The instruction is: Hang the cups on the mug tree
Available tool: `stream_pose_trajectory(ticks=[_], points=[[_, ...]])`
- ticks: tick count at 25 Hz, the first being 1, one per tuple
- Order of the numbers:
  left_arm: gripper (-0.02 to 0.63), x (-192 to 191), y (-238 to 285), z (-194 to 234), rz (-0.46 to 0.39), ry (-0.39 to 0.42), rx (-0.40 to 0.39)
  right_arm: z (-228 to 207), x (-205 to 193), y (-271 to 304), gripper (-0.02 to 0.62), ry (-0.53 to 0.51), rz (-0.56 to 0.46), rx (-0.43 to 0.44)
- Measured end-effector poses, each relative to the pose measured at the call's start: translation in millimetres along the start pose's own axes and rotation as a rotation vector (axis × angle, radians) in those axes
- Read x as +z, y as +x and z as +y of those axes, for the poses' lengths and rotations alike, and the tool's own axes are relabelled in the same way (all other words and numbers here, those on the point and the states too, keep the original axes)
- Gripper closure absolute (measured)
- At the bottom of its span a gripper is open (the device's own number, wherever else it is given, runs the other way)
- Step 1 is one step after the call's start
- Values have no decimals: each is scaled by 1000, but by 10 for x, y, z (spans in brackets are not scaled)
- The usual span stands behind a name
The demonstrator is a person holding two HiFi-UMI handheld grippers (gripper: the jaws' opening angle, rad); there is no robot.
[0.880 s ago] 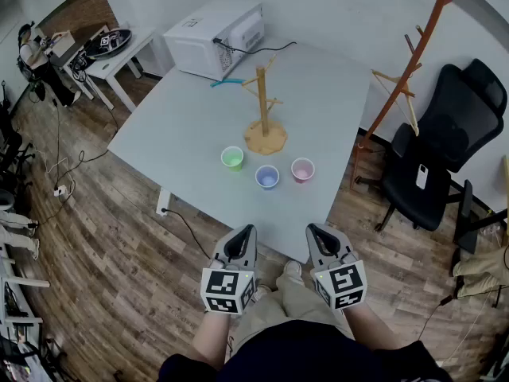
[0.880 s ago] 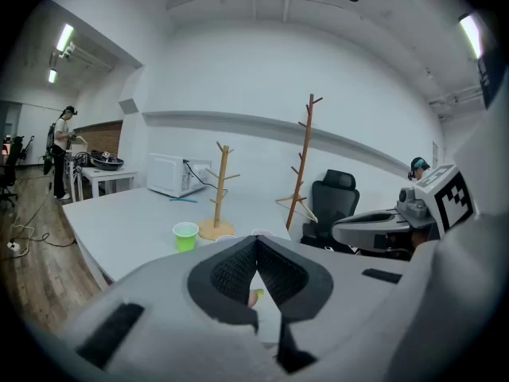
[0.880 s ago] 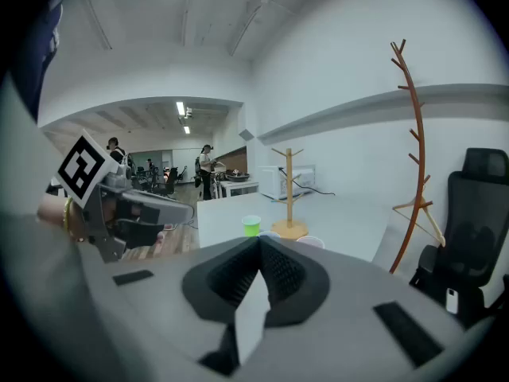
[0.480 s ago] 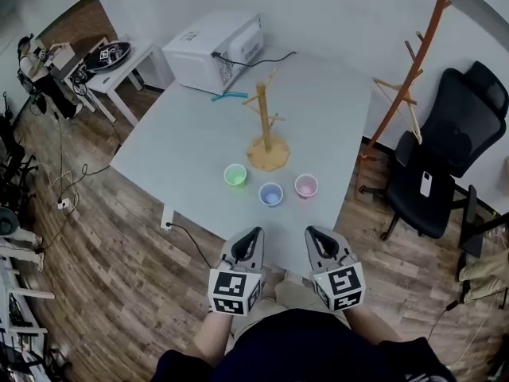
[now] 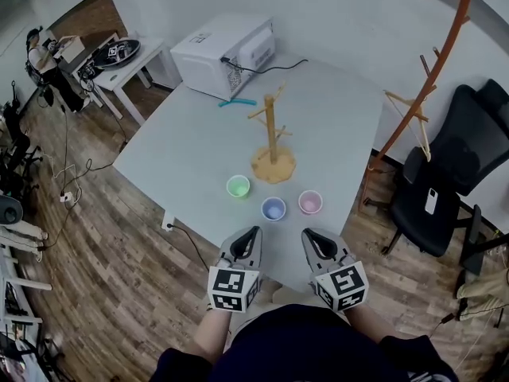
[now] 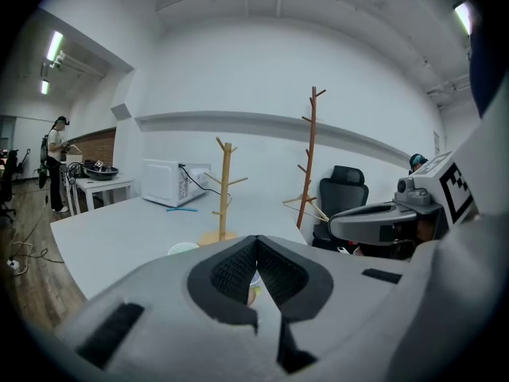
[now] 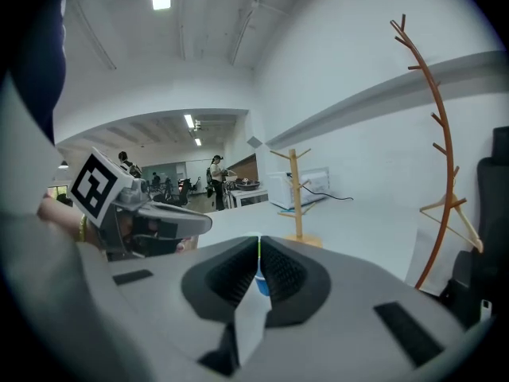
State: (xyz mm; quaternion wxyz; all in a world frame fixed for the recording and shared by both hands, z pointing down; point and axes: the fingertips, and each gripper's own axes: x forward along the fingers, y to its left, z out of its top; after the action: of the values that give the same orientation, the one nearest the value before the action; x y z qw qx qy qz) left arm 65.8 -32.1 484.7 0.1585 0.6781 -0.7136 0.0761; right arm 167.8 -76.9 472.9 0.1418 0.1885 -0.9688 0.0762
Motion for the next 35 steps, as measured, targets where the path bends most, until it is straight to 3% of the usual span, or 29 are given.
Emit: stream_pose_trajectory(ticks=[6,14,24,25,28,35], points=[[586,-76,81,151,5,-18,48,-86,23,73,565,7,1,28],[586,-158,152,369,15,-37,59,-151,-1,129,565,51,11,-12],[584,-299,323,819,78,-14,-14,-116,67,324,565,113,4,-126],[578,-316,351,857,86,-8,-30,-103,84,351,565,120,0,-137],[461,-396,435,964,115,16,-73,-58,116,419,565,136,-6,-172],[378,-568,613,1185,143,50,-137,-21,117,516,565,171,-6,-255]])
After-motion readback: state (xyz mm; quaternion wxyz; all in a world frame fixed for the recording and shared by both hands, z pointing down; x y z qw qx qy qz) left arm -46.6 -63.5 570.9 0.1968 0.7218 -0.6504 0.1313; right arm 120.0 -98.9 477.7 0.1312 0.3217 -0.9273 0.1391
